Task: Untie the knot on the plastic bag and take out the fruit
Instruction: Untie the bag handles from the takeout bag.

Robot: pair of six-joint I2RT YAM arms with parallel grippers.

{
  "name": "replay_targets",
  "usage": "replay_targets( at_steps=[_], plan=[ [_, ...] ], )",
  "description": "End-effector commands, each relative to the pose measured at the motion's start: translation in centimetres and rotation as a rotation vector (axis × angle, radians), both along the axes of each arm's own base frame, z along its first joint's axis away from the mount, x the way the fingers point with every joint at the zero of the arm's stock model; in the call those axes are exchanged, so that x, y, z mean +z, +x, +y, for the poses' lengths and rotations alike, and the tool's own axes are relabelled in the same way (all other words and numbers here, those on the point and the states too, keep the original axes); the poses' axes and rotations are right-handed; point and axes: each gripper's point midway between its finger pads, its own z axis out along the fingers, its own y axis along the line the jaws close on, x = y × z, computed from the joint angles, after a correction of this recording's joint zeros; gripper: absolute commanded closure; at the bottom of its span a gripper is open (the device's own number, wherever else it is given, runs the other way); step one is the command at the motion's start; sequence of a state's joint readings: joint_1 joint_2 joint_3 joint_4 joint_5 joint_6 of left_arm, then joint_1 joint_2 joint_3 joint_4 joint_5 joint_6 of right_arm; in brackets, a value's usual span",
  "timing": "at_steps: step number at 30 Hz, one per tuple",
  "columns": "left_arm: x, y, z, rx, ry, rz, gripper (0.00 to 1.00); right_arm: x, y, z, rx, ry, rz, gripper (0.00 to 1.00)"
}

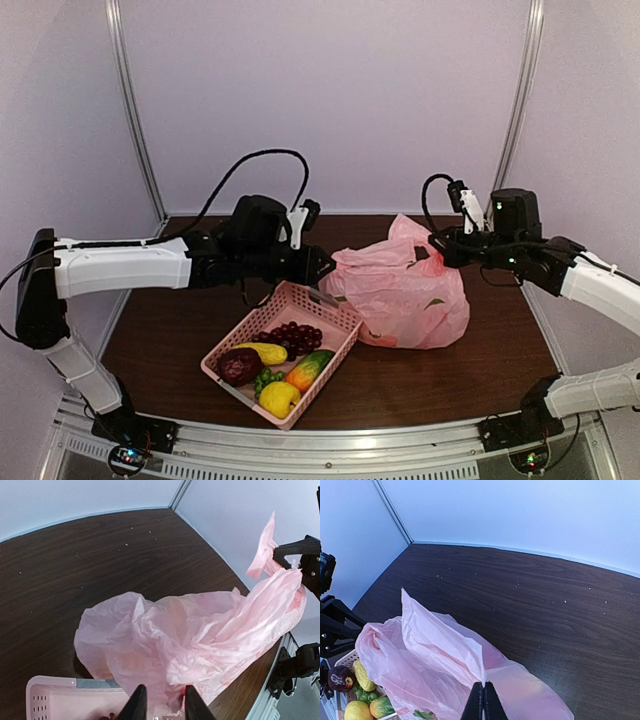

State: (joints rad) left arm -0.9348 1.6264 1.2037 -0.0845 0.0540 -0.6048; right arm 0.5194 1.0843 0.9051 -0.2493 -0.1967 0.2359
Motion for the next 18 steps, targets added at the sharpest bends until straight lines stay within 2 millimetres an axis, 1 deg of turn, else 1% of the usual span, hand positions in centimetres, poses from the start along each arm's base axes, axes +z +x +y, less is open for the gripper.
replay_targets(
  at_steps=[1, 3, 5, 7, 9, 12, 14, 18],
  plan=[
    [2.4, 0.2, 1.1, 0.01, 0.007, -0.081, 0.68, 0.2, -0.3, -0.5, -0.028, 0.028, -0.007, 1.0],
    [3.6, 0.1, 1.0, -0.014, 0.004, -0.124, 0.6, 0.3, -0.5, -0.4, -0.024, 0.035, -0.007, 1.0],
    [4.7, -0.4, 0.3, -0.061, 0.0, -0.168, 0.53, 0.4, -0.5, -0.4, -0.023, 0.038, -0.008, 1.0],
    [5.7, -1.0, -0.7, -0.11, 0.007, -0.22, 0.47, 0.6, -0.6, -0.3, -0.02, 0.044, -0.009, 1.0],
    [7.1, -1.5, -2.0, -0.155, 0.009, -0.277, 0.43, 0.7, -0.6, -0.3, -0.018, 0.048, -0.01, 1.0],
    [8.3, -2.0, -3.8, -0.221, 0.007, -0.33, 0.36, 0.8, -0.6, -0.1, -0.01, 0.053, -0.01, 1.0],
    [8.6, -2.2, -5.1, -0.268, 0.003, -0.354, 0.32, 0.8, -0.6, 0.0, -0.007, 0.055, -0.007, 1.0],
    [8.2, -2.0, -7.5, -0.331, 0.031, -0.37, 0.3, 0.8, -0.6, 0.1, -0.002, 0.054, -0.003, 1.0]
  ],
)
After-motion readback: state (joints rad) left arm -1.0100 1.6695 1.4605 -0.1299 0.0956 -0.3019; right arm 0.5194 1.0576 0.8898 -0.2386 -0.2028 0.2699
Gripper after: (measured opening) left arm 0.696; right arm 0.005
